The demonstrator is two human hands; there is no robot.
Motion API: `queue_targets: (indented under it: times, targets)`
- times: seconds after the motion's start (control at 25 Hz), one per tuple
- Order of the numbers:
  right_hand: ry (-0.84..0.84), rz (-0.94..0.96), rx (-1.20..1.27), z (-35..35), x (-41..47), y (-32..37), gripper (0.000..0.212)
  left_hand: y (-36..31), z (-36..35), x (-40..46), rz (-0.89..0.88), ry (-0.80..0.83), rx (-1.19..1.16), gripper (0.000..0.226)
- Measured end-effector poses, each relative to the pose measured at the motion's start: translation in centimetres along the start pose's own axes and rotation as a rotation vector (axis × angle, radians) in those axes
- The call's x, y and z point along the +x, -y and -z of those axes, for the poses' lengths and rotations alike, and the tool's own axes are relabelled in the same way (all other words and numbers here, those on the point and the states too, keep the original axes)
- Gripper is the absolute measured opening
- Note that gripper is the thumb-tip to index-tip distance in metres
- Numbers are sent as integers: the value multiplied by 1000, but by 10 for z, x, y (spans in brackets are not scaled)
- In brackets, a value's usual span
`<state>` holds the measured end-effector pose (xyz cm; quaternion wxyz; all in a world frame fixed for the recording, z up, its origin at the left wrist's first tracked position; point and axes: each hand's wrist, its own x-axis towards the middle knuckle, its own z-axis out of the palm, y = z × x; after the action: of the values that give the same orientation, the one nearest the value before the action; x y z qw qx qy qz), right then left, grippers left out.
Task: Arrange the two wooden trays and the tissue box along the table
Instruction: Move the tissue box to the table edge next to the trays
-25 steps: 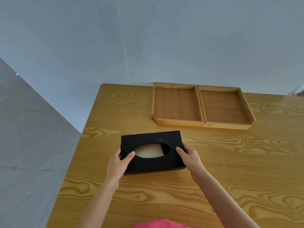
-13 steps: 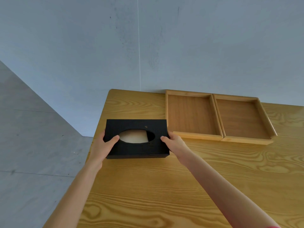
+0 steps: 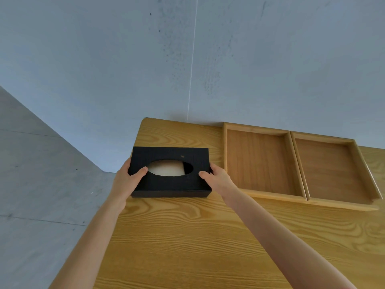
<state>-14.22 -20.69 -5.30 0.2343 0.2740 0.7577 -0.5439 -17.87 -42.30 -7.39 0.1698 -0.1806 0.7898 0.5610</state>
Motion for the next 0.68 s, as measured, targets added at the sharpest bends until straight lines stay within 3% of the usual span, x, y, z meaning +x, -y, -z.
queue_targets:
  times: [0.16, 0.28, 0.4, 0.52, 0.68]
  targets:
    - [-1, 81, -98, -1, -1, -3, 47, 2, -2, 0, -52, -27, 96, 54]
    - [-74, 270, -368, -6, -11, -14, 61, 3, -10, -18, -270, -175, 491, 61]
    - [-204, 557, -810, -20, -18, -34, 75, 16, -20, -37, -466, -154, 908, 65]
    - [-308, 705, -1044, -33, -13, -47, 83, 29, -26, -40, -447, -99, 1049, 86]
    - [-389, 701, -1068, -39, -7, -52, 71, 30, -30, -34, -378, -74, 1089, 89]
